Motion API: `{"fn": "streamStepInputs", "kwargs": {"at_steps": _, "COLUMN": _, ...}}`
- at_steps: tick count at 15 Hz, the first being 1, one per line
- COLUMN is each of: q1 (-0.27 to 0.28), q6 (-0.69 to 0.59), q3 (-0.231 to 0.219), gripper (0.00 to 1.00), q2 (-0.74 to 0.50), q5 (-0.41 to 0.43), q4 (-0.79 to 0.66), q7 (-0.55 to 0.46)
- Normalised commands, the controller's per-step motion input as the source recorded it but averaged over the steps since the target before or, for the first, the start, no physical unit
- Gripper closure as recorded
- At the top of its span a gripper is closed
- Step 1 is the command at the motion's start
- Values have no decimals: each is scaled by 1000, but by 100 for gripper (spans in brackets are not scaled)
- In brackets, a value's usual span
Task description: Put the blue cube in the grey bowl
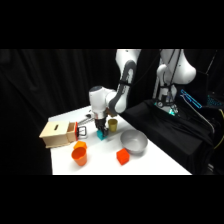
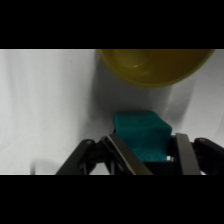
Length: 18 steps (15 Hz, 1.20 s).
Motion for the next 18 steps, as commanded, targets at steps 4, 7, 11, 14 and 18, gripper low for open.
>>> {"fn": "streamStepInputs", "kwargs": {"at_steps": 4, "q1": 51, "q6": -259, "q3": -64, "gripper": 75, "q2": -334, "q5": -129, "q4": -56, "q7": 173}}
{"fn": "streamStepInputs", "kwargs": {"at_steps": 7, "q1": 97, "q6": -439, "q3": -95, "gripper": 75, "q2": -361, "q5": -133, "q4": 11, "q7": 186}}
{"fn": "streamStepInputs", "kwargs": {"at_steps": 11, "q1": 141, "q6": -432, "q3": -85, "gripper": 75, "q2": -357, "q5": -132, "q4": -8, "q7": 205}}
{"fn": "streamStepInputs", "kwargs": {"at_steps": 14, "q1": 155, "q6": -324, "q3": -30, "gripper": 75, "q2": -378, "q5": -96, "q4": -119, "q7": 193}}
{"fn": "streamStepInputs", "kwargs": {"at_steps": 18, "q1": 166, "q6": -211, "q3": 20, "gripper": 75, "q2": -405, "q5": -78, "q4": -263, "q7": 223}}
